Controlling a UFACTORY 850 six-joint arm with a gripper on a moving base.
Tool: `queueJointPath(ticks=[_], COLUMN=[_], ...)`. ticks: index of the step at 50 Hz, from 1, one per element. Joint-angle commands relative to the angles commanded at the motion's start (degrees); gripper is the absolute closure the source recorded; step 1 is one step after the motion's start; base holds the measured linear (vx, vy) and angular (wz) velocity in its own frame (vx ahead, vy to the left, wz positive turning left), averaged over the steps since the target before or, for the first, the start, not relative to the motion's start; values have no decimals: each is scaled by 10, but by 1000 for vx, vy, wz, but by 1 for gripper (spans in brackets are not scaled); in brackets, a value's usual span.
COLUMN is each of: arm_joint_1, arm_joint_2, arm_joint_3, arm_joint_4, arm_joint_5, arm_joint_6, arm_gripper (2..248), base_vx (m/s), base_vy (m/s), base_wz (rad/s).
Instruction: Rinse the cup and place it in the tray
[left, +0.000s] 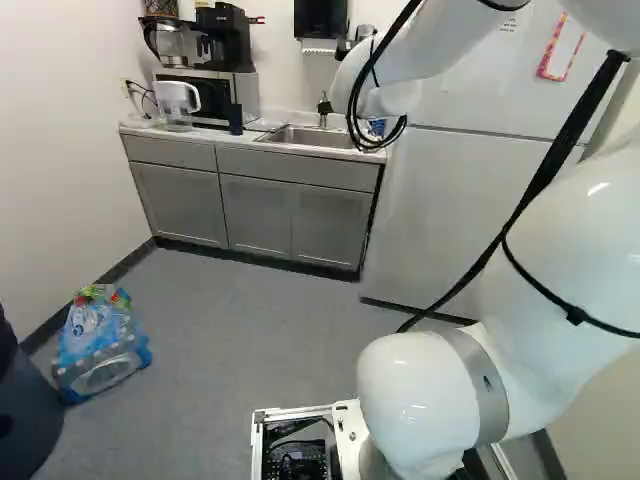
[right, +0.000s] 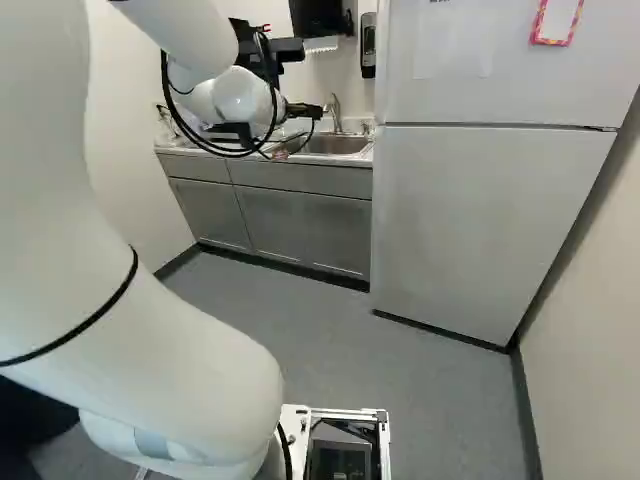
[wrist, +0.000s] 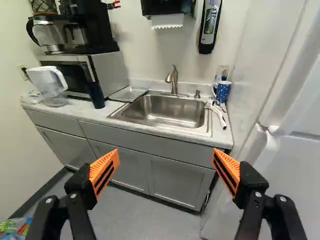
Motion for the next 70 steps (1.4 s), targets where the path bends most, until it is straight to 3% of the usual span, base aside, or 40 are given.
queueJointPath(ticks=[31,70], arm_joint_1=[0,0], arm_joint_2=[8,8], arm_joint_3=[-30,-30], arm_joint_4=[0,0], arm_joint_5=[0,0], arm_joint_6=[0,0], arm_gripper=[3,3], base_vx=[0,6], base_vy=[0,0], base_wz=[0,-2])
